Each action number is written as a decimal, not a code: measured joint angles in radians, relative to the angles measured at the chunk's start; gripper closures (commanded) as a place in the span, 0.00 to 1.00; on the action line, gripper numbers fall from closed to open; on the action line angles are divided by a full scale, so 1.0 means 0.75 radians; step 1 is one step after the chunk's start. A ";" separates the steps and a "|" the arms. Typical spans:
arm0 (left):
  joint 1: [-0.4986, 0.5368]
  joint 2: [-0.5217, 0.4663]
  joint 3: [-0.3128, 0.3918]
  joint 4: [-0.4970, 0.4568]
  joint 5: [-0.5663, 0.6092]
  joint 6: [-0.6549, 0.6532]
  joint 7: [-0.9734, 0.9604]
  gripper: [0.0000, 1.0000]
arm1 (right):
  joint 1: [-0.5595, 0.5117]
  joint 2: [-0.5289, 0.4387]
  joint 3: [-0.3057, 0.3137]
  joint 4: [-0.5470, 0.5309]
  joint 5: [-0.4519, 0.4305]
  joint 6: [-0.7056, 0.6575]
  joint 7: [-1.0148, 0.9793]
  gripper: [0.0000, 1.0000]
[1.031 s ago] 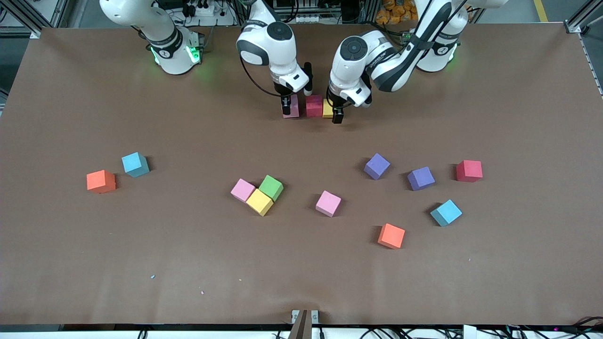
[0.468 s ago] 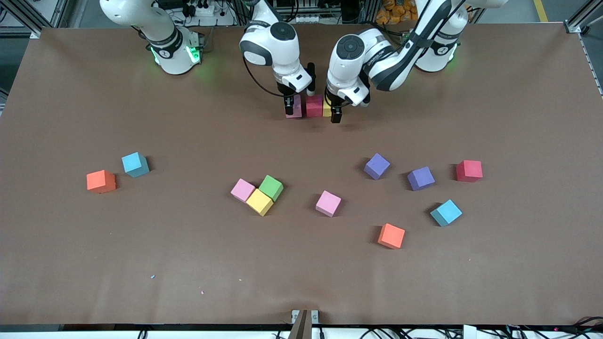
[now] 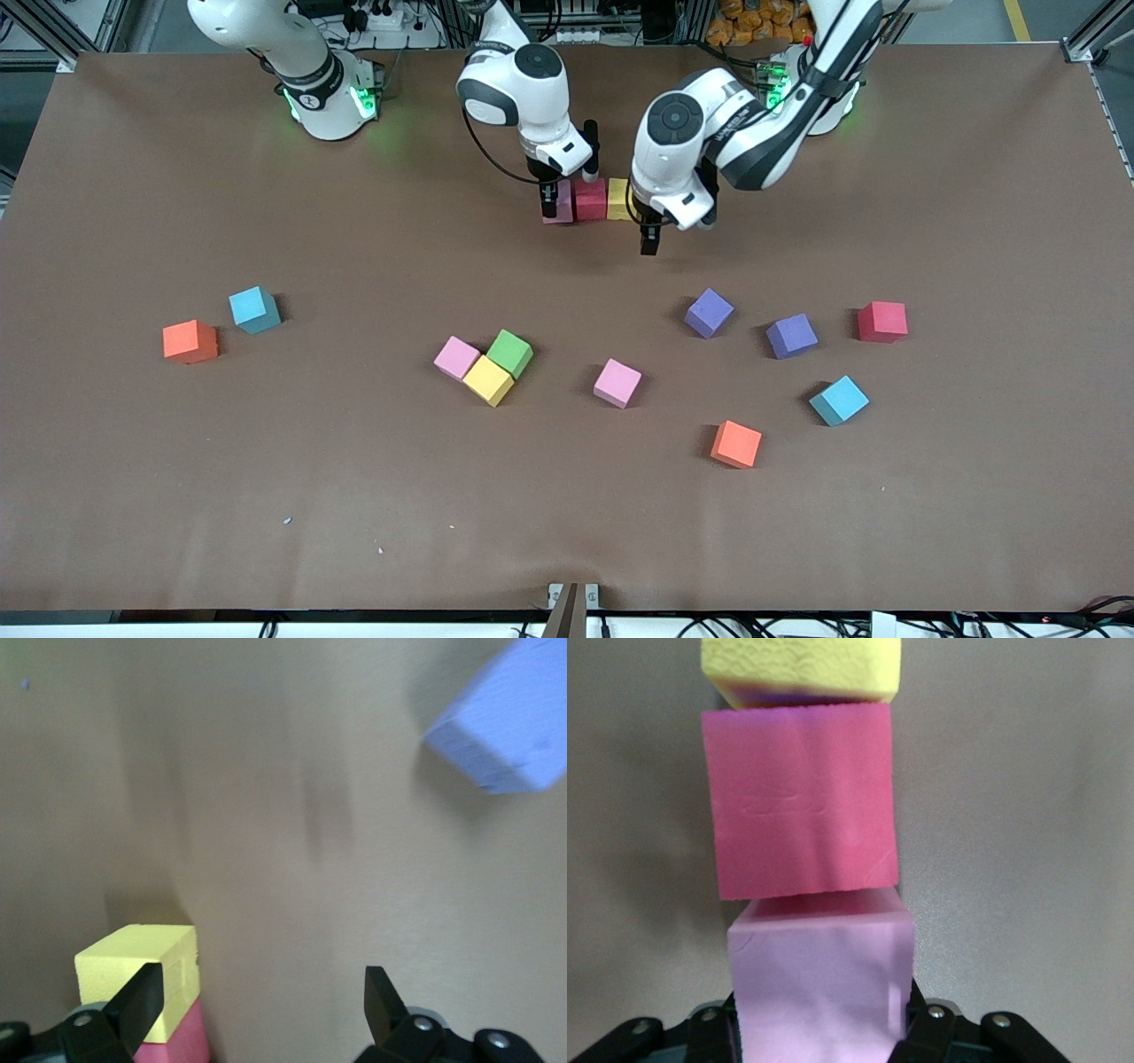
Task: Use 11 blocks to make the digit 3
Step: 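Lower the yellow cube beside the red cube and open the left gripper, then move the left gripper to the purple cube and lower onto it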
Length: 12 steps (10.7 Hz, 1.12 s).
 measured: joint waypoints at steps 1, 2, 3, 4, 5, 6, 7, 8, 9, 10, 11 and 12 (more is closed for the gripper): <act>0.045 0.001 0.001 0.041 -0.012 -0.032 0.099 0.00 | 0.000 0.002 0.005 0.001 0.000 -0.006 0.003 1.00; 0.096 0.005 0.002 0.076 -0.028 -0.061 0.220 0.00 | 0.000 0.002 0.010 0.002 0.001 -0.009 0.013 1.00; 0.144 0.015 0.005 0.114 -0.042 -0.089 0.343 0.00 | 0.000 0.002 0.013 0.004 0.002 -0.011 0.020 1.00; 0.191 0.034 0.008 0.155 -0.046 -0.106 0.439 0.00 | 0.001 0.003 0.014 0.005 0.007 -0.013 0.025 1.00; 0.236 0.063 0.009 0.204 -0.047 -0.121 0.520 0.00 | 0.001 0.004 0.015 0.006 0.014 -0.015 0.029 1.00; 0.269 0.099 0.010 0.259 -0.046 -0.141 0.621 0.00 | 0.002 0.005 0.017 0.010 0.025 -0.025 0.041 1.00; 0.281 0.136 0.015 0.313 -0.046 -0.154 0.731 0.00 | 0.003 0.005 0.019 0.015 0.030 -0.038 0.056 1.00; 0.280 0.170 0.031 0.355 -0.046 -0.162 0.832 0.00 | 0.004 0.006 0.020 0.018 0.031 -0.047 0.066 1.00; 0.279 0.200 0.049 0.383 -0.033 -0.172 0.940 0.00 | 0.004 0.007 0.020 0.020 0.032 -0.050 0.069 1.00; 0.280 0.226 0.061 0.395 0.001 -0.177 1.023 0.00 | 0.005 0.009 0.020 0.025 0.033 -0.051 0.071 1.00; 0.280 0.246 0.065 0.398 0.042 -0.178 1.056 0.00 | 0.005 0.012 0.021 0.031 0.033 -0.051 0.072 1.00; 0.280 0.258 0.066 0.399 0.063 -0.181 1.070 0.00 | 0.005 0.016 0.021 0.038 0.033 -0.051 0.072 1.00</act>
